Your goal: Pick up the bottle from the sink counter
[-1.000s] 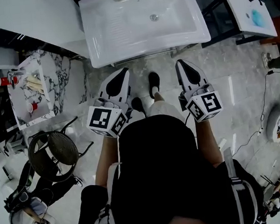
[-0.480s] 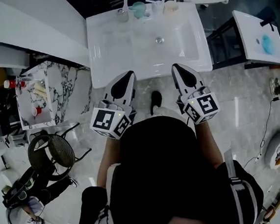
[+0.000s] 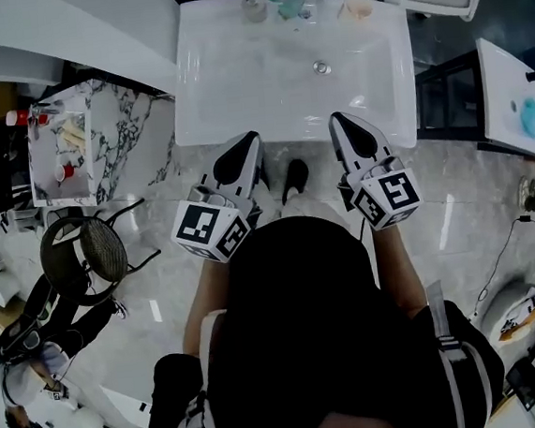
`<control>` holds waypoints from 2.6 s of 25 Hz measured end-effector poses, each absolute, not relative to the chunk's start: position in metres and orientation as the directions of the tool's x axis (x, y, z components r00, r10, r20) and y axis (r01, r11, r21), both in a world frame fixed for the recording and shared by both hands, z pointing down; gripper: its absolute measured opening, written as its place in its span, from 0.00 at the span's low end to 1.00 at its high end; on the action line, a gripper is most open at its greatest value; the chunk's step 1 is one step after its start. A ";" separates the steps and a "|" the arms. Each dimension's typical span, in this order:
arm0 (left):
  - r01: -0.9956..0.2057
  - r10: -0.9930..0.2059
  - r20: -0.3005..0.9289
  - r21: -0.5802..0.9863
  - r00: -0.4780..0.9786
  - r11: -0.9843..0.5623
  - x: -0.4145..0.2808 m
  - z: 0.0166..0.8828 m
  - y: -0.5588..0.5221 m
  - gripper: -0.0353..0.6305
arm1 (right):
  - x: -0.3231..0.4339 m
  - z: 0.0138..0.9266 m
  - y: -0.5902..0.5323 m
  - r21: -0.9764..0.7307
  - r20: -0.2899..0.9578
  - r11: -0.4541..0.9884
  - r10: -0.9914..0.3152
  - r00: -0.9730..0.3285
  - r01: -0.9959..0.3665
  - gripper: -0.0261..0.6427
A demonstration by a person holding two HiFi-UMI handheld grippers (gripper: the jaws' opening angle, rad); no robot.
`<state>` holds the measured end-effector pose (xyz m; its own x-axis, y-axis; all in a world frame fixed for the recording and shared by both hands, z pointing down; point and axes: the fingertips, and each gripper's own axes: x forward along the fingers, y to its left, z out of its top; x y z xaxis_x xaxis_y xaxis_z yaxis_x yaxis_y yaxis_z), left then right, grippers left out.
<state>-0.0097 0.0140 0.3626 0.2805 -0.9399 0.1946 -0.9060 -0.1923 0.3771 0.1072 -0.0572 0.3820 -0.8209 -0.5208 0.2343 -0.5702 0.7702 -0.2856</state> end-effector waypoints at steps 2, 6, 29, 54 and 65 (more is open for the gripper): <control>-0.909 -0.942 0.205 0.378 0.266 -0.174 -0.017 0.366 0.015 0.08 | 0.101 0.385 -0.057 -0.289 0.242 0.777 -0.507 -0.828 -0.560 0.04; -0.924 -0.943 0.225 0.349 0.244 -0.155 -0.029 0.370 0.004 0.08 | 0.093 0.389 -0.061 -0.289 0.254 0.778 -0.499 -0.828 -0.558 0.04; -0.861 -0.872 0.174 0.333 0.457 -0.385 -0.110 0.395 -0.170 0.08 | 0.052 0.371 -0.147 -0.195 0.303 0.613 -0.705 -0.641 -0.766 0.04; -0.891 -0.824 0.355 0.273 0.443 -0.362 -0.141 0.532 -0.274 0.25 | 0.024 0.414 -0.171 -0.196 0.439 0.516 -0.714 -0.546 -0.834 0.04; -0.914 -0.820 0.406 0.223 0.404 -0.340 -0.147 0.587 -0.304 0.45 | 0.023 0.426 -0.176 -0.202 0.474 0.491 -0.708 -0.524 -0.847 0.04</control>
